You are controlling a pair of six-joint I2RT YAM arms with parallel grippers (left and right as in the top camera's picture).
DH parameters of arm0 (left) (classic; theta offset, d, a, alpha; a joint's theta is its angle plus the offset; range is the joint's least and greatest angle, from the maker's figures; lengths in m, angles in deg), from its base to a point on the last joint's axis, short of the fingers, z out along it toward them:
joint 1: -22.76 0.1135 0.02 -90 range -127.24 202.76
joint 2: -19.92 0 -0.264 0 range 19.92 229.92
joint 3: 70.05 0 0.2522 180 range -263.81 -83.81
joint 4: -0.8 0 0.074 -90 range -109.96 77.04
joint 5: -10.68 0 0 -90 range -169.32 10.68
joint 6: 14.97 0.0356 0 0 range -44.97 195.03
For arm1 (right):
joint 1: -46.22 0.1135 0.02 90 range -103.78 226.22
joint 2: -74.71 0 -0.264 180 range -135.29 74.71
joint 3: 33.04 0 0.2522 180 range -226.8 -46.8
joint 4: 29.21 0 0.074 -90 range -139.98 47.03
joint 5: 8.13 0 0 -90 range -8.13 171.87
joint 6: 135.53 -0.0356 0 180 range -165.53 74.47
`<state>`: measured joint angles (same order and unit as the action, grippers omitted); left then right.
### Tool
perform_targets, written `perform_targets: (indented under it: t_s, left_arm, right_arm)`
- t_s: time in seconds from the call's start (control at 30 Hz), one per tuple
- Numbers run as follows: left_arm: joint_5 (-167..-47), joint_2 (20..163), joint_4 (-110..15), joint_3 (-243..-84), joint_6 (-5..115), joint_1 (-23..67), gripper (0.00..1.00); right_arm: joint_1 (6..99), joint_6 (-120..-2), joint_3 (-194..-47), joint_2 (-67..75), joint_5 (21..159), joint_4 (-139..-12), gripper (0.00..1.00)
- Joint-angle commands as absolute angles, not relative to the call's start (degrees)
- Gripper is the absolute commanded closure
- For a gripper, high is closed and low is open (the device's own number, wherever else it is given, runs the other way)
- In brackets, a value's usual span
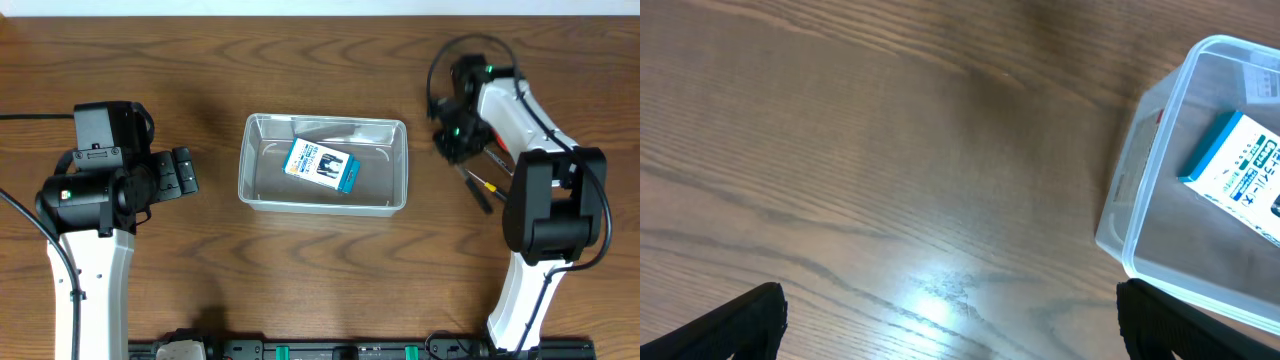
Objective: Pack container
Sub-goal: 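Carry the hammer into the container and release it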
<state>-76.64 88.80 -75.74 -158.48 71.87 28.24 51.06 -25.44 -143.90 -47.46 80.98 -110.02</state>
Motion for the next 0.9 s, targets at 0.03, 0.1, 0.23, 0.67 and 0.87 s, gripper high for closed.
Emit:
perform_targets:
  t_s: [0.03, 0.1, 0.23, 0.67, 0.87]
  left_arm:
    - [-77.0, 88.4, -75.9, -158.7, 71.8, 28.5, 0.02]
    - [-77.0, 88.4, -75.9, -158.7, 71.8, 28.5, 0.02]
    - [-77.0, 88.4, -75.9, -158.7, 71.8, 28.5, 0.02]
    - [-77.0, 88.4, -75.9, -158.7, 71.8, 28.5, 0.02]
    - [-77.0, 88.4, -75.9, -158.7, 71.8, 28.5, 0.02]
  right_arm:
    - [54.3, -26.5, -158.2, -41.8, 81.7, -114.5, 0.99]
    - [56.2, -26.4, -163.8, -40.8, 82.1, -115.9, 0.99]
    - [62.2, -19.5, -170.3, -40.3, 86.4, -118.0, 0.99]
    - [80.5, -0.9, -169.6, -45.9, 95.5, -117.7, 0.99]
    - [81.0, 0.8, -169.6, -55.0, 95.9, -119.0, 0.99]
